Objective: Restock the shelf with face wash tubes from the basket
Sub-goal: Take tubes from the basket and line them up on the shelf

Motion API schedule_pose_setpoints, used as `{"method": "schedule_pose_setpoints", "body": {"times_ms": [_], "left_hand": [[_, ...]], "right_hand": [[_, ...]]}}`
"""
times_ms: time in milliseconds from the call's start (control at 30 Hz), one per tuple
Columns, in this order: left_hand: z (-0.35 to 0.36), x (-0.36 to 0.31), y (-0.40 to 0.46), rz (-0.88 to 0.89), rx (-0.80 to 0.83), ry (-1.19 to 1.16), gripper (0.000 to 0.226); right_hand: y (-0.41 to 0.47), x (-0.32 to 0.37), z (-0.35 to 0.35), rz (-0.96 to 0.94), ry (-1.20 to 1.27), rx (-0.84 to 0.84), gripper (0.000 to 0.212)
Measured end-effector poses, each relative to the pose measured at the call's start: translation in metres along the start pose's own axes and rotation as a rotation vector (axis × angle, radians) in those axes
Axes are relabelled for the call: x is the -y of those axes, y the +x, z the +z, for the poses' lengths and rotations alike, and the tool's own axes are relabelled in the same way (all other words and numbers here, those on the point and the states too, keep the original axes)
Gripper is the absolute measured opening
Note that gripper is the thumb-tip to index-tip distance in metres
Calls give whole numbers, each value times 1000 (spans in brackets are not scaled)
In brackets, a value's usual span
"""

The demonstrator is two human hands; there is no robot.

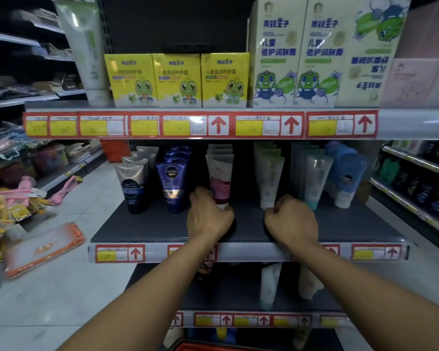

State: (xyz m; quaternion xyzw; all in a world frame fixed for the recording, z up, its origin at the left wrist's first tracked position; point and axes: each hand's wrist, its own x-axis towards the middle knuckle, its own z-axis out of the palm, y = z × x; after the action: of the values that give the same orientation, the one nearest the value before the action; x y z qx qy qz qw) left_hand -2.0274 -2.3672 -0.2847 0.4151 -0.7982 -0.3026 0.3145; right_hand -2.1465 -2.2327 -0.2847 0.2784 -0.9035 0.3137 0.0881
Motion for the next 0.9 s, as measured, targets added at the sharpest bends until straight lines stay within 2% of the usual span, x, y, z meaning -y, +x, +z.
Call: {"method": "schedule_pose_setpoints", "body": {"times_ms": [267, 433, 633, 733, 900], "left_hand": [[10, 2, 20, -116, 91, 170, 88], [15, 9, 19, -29, 54, 157, 55], [12, 12, 21, -15, 39, 133, 42], [13, 14, 21, -6, 30, 119, 41], [13, 15, 22, -34, 12, 72, 61]], "right_hand": [[30, -7, 12, 70, -25, 54, 43], [36, -17, 26, 24, -43, 70, 58], [42, -21, 29, -9, -88, 82, 61], [42, -21, 29, -12, -98, 81, 55], [41, -21, 25, -11, -73, 97, 44]]}}
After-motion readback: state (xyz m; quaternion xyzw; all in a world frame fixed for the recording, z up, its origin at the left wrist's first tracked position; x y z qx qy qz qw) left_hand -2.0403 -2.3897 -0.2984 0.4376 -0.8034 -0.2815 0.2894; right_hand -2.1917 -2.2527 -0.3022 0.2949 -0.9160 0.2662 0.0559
